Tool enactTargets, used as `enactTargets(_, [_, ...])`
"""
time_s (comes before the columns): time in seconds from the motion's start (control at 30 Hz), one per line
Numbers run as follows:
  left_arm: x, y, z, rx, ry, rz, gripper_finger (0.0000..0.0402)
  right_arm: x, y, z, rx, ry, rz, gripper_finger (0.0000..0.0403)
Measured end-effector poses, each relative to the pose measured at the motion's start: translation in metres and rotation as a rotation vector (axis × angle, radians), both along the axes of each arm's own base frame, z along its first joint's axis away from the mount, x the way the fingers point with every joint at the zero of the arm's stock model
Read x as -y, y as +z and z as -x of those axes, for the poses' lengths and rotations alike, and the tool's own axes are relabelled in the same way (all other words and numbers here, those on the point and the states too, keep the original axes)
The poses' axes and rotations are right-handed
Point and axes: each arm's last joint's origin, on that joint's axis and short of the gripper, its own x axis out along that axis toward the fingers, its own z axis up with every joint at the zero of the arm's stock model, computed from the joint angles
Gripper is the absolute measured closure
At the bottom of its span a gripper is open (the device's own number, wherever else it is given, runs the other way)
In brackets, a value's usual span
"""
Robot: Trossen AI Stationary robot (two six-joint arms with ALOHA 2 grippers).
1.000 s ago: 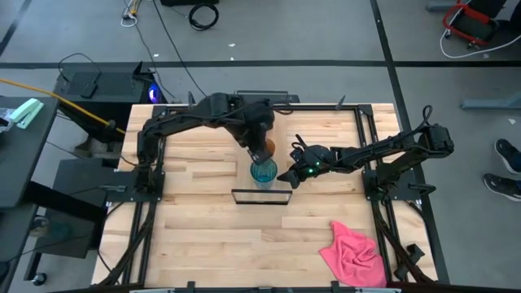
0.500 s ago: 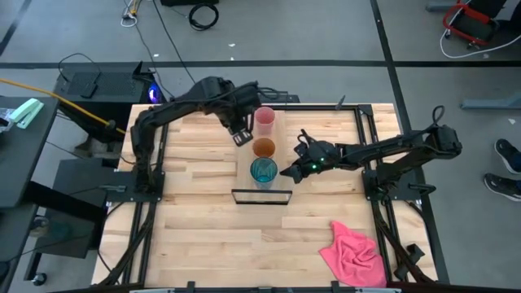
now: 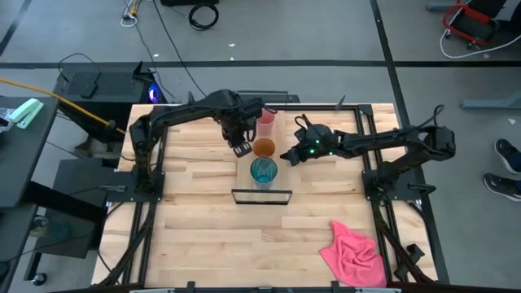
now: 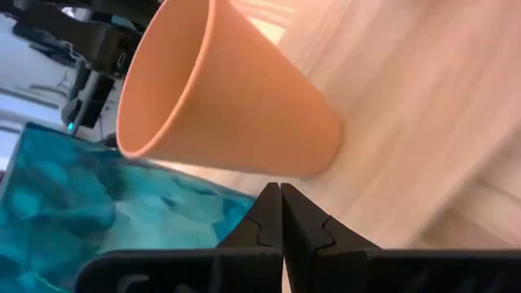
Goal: Stack small to large cups/mugs on shelf
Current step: Adjust the cups and glass on the shelf
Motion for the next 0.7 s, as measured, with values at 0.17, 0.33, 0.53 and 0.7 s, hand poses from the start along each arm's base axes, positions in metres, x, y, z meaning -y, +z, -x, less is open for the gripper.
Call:
enactTargets(0.17, [0.013, -0.004, -0.009, 0.046, -0.008, 0.031, 0.037, 0.005, -0.001, -0.01, 0.001, 0.032, -0.003, 0.0402])
enactTargets(0.33, [0.028, -0.002, -0.02, 0.126, -0.054, 0.065, 0.0374, 0.006, -0.006, -0.017, -0.018, 0.068, -0.02, 0.0402])
enactTargets(0.53, [0.028, -0.001, -0.025, 0.177, -0.053, 0.051, 0.0371, 0.007, -0.012, -0.021, -0.028, 0.072, -0.023, 0.0402])
enactTargets(0.7, [0.021, -0.001, -0.023, 0.179, -0.017, 0.051, 0.0373, 0.01, -0.011, -0.021, -0.017, 0.071, -0.016, 0.0403])
